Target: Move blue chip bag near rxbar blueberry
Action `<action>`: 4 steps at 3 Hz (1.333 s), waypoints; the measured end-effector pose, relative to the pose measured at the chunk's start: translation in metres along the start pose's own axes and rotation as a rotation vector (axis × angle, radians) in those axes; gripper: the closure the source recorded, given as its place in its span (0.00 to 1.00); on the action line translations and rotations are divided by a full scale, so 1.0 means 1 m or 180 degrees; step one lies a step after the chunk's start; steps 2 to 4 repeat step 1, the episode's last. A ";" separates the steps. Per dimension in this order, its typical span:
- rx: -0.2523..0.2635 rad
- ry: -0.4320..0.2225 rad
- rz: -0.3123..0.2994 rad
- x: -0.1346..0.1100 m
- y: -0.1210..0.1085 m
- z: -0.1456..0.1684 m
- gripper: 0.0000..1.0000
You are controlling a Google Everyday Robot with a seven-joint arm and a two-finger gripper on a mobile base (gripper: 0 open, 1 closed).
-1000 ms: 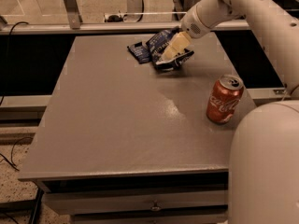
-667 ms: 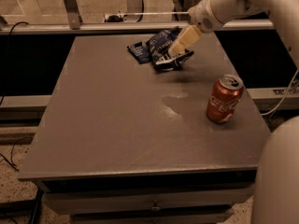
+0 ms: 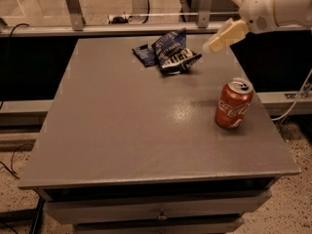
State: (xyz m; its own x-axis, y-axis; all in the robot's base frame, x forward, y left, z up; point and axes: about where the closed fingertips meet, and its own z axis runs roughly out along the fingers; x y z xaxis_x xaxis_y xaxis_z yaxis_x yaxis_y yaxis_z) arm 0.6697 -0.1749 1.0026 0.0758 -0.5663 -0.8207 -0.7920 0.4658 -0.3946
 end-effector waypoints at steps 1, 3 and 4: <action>0.0114 -0.0009 0.0006 0.012 -0.004 -0.026 0.00; 0.0114 -0.0009 0.0006 0.012 -0.004 -0.026 0.00; 0.0114 -0.0009 0.0006 0.012 -0.004 -0.026 0.00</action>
Offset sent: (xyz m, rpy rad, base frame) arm 0.0000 0.0000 0.0000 0.0000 0.0000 0.0000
